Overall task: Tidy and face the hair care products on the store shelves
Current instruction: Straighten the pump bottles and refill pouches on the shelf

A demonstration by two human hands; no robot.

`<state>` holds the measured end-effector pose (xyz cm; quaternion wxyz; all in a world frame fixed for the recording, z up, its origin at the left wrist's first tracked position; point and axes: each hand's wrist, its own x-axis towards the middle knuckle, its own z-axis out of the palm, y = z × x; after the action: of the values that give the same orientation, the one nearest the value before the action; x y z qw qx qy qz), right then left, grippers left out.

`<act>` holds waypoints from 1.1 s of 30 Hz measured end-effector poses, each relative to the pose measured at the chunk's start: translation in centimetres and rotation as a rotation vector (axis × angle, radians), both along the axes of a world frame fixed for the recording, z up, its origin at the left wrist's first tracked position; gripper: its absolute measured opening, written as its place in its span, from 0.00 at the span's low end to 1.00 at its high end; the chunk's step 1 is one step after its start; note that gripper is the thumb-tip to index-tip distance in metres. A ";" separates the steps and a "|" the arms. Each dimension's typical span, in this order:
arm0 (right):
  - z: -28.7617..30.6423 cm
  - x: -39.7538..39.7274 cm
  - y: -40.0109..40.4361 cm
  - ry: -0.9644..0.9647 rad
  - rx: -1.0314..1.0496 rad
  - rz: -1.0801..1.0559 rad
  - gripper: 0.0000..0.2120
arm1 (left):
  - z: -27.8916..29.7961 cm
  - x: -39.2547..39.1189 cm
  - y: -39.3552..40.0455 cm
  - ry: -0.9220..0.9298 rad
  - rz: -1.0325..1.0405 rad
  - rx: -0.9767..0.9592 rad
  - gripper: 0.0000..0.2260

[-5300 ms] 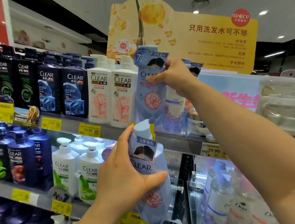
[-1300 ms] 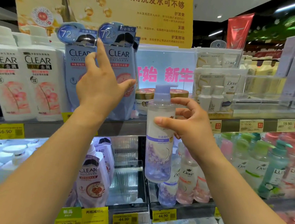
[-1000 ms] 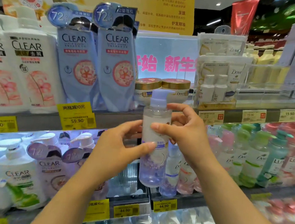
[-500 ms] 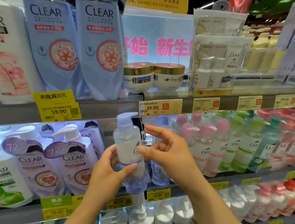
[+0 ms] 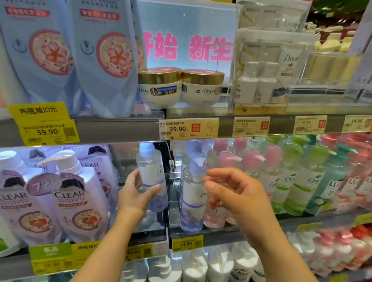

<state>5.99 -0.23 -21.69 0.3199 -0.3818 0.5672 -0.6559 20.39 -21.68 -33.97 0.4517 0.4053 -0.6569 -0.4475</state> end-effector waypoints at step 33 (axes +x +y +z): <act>2.6 -3.7 3.6 0.154 0.072 0.054 0.07 | 0.0 -7.9 -3.2 0.039 -0.338 0.221 0.29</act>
<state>2.33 3.38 -19.12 0.3068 -0.4345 0.6027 -0.5948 12.48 -24.83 -33.98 0.3357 0.3273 -0.6536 -0.5941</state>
